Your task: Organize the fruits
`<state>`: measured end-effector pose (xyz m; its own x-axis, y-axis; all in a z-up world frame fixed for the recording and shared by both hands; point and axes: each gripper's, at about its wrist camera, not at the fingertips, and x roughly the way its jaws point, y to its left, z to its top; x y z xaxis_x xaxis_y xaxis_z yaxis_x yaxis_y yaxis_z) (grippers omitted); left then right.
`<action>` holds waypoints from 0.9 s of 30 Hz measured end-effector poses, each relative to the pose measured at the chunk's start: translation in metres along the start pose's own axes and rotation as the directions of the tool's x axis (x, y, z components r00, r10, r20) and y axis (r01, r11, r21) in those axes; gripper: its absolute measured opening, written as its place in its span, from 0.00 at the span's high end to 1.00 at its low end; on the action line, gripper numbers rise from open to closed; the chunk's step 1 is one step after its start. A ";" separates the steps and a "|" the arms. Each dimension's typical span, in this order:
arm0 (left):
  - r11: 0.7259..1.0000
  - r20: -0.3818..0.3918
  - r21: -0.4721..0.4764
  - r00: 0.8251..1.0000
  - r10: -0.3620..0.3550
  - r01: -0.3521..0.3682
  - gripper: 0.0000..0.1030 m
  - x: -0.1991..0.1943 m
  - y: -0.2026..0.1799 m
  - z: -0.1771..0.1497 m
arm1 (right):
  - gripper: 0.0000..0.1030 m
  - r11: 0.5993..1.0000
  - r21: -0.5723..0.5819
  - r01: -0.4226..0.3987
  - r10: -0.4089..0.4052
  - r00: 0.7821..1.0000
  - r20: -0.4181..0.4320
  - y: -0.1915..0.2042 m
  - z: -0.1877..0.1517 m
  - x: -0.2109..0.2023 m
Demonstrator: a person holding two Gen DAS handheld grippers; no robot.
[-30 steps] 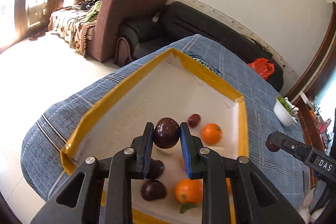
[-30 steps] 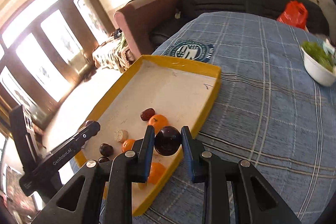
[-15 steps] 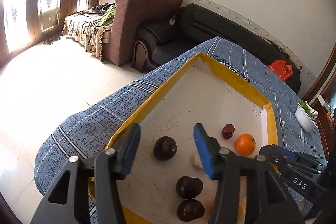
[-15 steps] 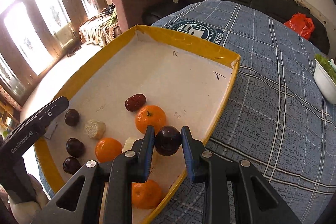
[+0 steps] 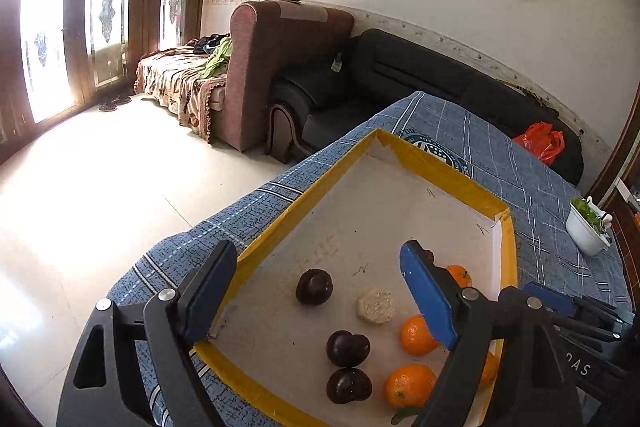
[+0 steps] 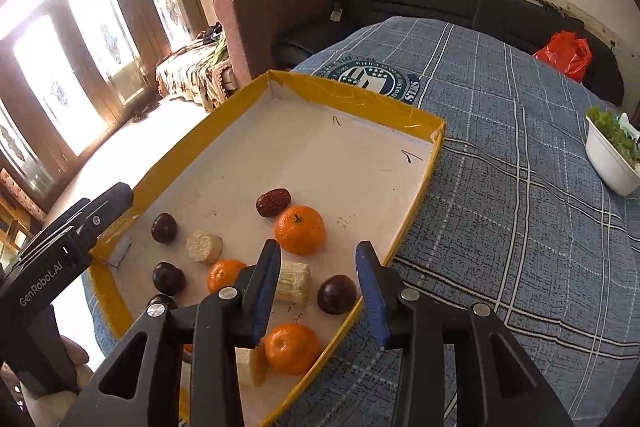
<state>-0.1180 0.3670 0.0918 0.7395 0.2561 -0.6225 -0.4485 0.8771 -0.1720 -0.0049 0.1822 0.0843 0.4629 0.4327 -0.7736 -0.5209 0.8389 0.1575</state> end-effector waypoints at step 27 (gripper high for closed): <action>0.984 0.194 0.179 0.979 -0.059 0.024 0.06 -0.117 -0.082 -0.013 | 0.31 0.997 0.038 0.067 -0.073 0.981 0.178 -0.039 -0.058 -0.108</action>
<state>-0.1740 0.2599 0.1691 0.8481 0.2774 -0.4513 -0.3332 0.9417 -0.0474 -0.0763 0.0838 0.1263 0.6198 0.4225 -0.6614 -0.4614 0.8779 0.1284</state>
